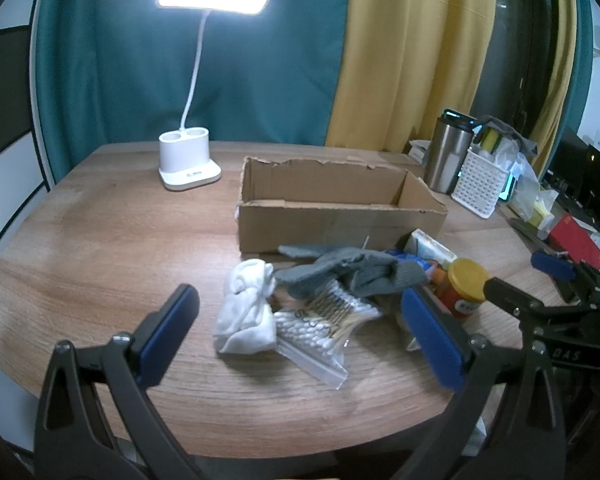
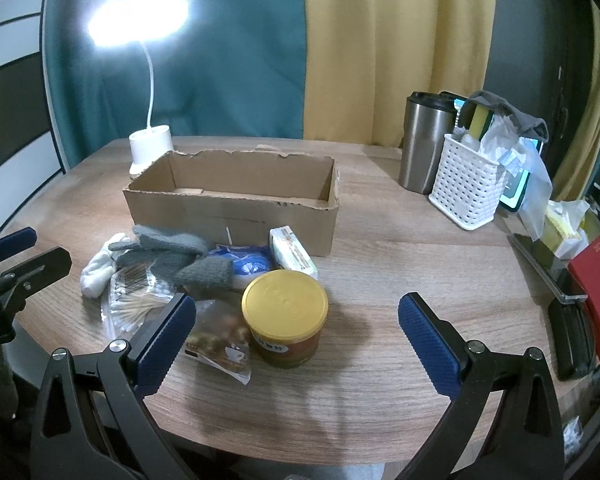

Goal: Organize objects

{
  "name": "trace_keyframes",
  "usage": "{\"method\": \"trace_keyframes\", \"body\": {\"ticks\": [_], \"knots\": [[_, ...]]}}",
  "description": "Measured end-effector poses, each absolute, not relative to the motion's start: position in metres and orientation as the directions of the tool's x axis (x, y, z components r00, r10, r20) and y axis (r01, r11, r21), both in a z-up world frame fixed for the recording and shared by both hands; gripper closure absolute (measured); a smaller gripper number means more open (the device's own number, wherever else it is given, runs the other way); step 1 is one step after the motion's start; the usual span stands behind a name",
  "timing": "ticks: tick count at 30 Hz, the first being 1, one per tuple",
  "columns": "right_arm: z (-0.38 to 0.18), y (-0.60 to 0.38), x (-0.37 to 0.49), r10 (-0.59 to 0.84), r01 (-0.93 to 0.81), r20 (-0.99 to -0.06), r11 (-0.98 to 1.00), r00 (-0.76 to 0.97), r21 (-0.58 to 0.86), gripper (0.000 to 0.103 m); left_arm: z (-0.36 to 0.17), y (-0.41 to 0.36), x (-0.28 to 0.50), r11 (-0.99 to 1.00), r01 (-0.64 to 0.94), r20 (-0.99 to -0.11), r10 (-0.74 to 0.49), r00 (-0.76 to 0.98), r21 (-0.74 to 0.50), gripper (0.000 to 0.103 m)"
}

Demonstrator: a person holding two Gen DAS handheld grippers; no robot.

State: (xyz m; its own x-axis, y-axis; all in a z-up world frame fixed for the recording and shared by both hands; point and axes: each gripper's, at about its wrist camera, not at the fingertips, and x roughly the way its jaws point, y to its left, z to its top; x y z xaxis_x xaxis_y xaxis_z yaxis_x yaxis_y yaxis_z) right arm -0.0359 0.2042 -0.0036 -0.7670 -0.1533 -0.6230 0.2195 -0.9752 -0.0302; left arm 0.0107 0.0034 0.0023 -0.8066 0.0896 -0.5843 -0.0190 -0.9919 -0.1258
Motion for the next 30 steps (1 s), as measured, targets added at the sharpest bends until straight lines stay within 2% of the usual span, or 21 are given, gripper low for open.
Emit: {"method": "trace_keyframes", "body": {"ticks": [30], "knots": [[-0.004,0.2051,-0.0347,-0.153,0.217,-0.624,-0.976,-0.766,-0.028,0.0,0.0017,0.0006,0.0123,-0.991,-0.02,-0.588,0.094,-0.803,-0.132,0.001]]}}
